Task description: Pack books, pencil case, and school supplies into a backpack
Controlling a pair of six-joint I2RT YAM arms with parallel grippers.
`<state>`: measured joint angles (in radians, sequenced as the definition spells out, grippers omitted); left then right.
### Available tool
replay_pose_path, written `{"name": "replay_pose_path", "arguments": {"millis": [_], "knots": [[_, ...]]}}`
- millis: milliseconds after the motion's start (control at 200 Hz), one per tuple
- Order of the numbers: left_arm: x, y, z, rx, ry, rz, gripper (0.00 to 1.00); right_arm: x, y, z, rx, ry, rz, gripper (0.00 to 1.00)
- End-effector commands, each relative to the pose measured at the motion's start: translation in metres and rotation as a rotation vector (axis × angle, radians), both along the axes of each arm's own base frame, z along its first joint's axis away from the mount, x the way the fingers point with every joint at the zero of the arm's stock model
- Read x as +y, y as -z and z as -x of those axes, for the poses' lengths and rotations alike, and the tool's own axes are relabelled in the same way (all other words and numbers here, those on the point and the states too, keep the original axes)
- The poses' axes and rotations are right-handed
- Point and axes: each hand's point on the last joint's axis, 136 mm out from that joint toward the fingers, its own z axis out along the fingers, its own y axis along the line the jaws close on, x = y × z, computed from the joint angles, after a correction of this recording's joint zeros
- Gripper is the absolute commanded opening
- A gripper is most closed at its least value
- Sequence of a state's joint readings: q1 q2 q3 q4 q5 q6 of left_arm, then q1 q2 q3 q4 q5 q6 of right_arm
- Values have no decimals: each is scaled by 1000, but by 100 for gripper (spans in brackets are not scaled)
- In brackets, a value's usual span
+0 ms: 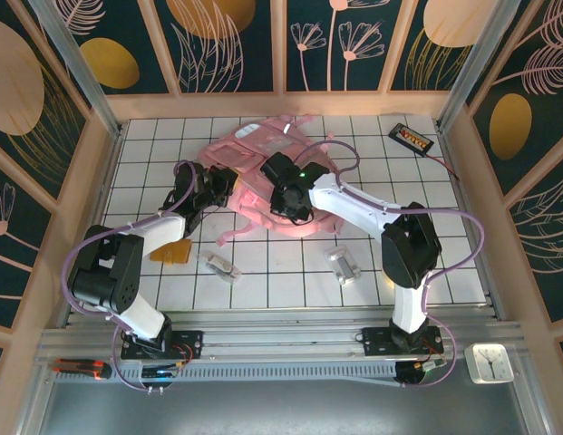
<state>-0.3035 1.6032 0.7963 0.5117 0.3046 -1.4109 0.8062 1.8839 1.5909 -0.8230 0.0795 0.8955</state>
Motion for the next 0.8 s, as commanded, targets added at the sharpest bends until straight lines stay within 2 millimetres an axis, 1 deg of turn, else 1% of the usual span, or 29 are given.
{"name": "replay_pose_path", "arguments": {"millis": [0,95,220,335,415,525,595,671,791], "knots": [[-21,-52,1,-116,65,102,0,-12,4,-4,-11,32,32,9],[-21,-52,0,-117,66,100,0,-17,4,-2,-5,38,38,0],[-22,-51,-2,-118,66,89,0,-24,2,4,5,35,52,0],[-20,-49,-7,-123,75,45,0,-33,4,15,33,9,77,0],[-14,-46,-12,-121,79,2,0,-44,4,21,50,-1,106,0],[1,-42,-18,-122,55,-31,0,-60,1,25,59,-2,122,0],[11,-39,-21,-120,39,-41,0,-70,0,24,66,1,121,0],[16,-38,-21,-120,34,-48,0,-81,0,20,76,4,124,0],[20,-35,-21,-116,32,-59,0,-102,-1,5,68,18,127,0]]}}
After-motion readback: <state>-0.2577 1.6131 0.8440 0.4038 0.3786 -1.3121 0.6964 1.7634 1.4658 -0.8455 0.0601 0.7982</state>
